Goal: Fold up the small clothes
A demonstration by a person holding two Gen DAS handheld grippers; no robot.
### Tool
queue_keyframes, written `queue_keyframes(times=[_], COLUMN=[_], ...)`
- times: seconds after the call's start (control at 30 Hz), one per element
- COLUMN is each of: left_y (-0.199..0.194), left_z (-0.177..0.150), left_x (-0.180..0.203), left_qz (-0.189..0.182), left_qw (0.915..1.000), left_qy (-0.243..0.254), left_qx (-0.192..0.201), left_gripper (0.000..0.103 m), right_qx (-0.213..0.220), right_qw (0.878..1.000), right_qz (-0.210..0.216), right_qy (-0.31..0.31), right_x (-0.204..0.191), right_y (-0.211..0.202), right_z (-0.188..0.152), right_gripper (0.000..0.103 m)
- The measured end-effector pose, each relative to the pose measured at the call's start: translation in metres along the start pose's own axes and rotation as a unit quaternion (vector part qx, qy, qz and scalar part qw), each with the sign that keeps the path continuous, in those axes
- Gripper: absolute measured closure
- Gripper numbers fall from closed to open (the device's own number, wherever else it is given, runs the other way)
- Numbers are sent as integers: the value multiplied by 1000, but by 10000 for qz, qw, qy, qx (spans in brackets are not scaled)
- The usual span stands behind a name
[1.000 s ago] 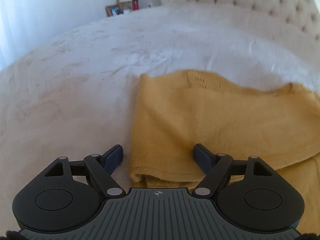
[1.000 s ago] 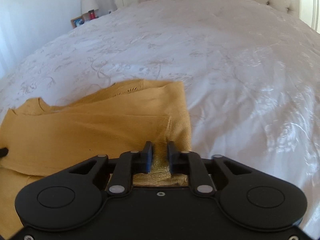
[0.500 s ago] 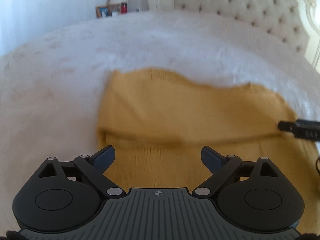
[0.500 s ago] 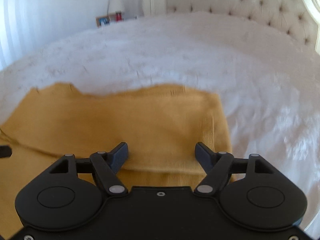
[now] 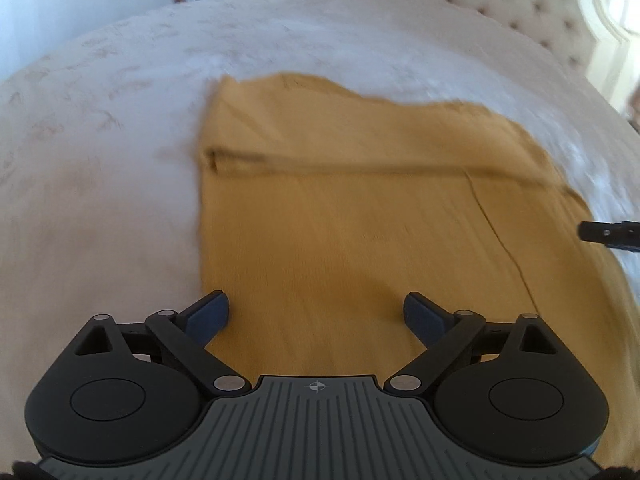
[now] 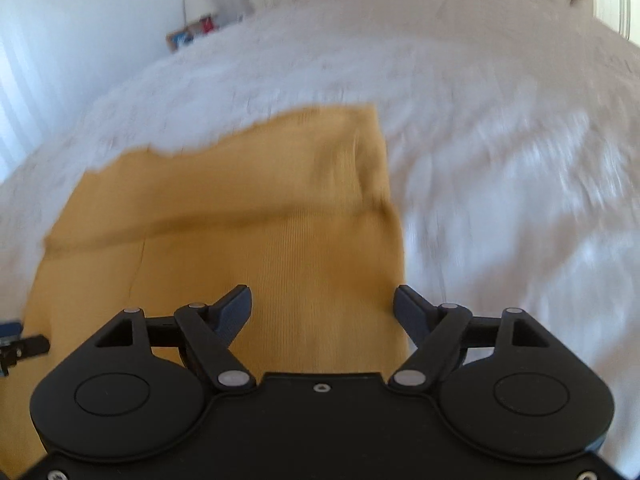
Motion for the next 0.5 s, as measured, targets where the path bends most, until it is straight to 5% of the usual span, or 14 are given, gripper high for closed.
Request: queue_keyframes(times=[0.2, 0.5], left_y=[-31, -68], left_z=[-40, -77], left_x=[25, 37], left_qz=[-267, -289], left_qw=[9981, 9971], left_qy=[493, 519], left_qx=[-255, -472], left_gripper=[7, 7], right_qx=[-300, -526], right_qw=[9989, 9984], right_qz=[-51, -4], right_qy=[-349, -202], right_x=[-7, -24], right_y=[-33, -75], right_z=[-45, -82], right_gripper=[15, 7])
Point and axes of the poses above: each gripper's, at about its wrist camera, not at the fingertips, and y roughly the way its jaws point, x to its right, z to its top, the point moved 9 cm from there along y, roughly the way its jaws point, and after that the axes turned 11 degrees about x, right-handed, at the moved point
